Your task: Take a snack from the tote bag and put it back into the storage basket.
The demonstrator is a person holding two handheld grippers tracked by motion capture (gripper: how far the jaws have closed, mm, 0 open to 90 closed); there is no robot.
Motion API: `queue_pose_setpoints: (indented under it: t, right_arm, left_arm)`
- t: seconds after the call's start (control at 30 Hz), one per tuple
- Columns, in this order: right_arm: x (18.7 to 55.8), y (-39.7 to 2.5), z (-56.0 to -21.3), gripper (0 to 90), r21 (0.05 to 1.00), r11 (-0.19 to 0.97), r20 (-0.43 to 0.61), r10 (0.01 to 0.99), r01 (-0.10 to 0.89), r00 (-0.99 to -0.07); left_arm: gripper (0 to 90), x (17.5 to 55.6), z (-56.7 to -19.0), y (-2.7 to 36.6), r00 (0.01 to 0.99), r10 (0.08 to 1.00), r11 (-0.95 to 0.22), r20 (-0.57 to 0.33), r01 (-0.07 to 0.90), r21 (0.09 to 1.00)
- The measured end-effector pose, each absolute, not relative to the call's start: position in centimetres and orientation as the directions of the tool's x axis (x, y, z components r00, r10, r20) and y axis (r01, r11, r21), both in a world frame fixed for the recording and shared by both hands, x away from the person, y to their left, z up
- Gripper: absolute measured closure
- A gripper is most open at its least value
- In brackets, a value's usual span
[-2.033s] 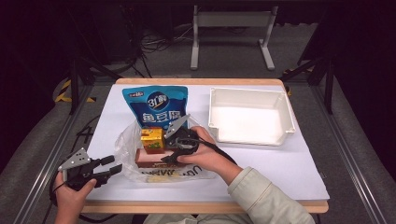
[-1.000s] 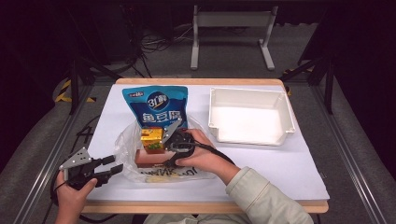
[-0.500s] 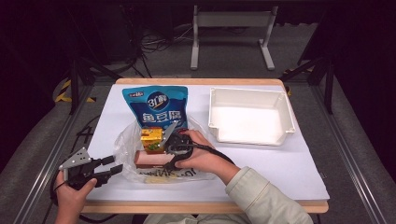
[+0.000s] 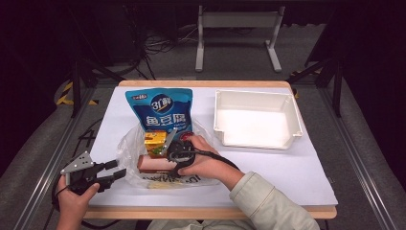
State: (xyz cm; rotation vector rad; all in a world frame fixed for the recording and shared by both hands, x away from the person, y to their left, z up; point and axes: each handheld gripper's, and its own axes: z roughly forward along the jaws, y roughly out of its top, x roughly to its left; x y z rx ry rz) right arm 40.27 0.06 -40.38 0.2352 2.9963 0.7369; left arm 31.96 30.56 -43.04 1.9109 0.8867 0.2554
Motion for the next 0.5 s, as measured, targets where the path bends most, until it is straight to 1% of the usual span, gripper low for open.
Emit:
queue_pose_setpoints:
  t: [0.2,0.3,0.5]
  right_arm:
    - [40.16,0.23,-40.55,36.2,0.453,0.883,-0.017,0.146,0.123,-0.989]
    - [40.07,0.23,-40.59,40.9,0.443,0.89,-0.039,0.138,0.107,-0.99]
    - [39.82,0.2,-40.47,42.2,0.441,0.894,-0.06,0.123,0.084,-0.991]
  left_arm:
    - [47.0,31.95,-43.05,30.62,0.711,0.676,-0.255,-0.194,0.472,0.844]
    - [47.0,31.95,-43.03,30.66,0.711,0.677,-0.256,-0.19,0.47,0.845]
    - [47.0,31.93,-43.04,30.74,0.71,0.678,-0.252,-0.193,0.471,0.846]
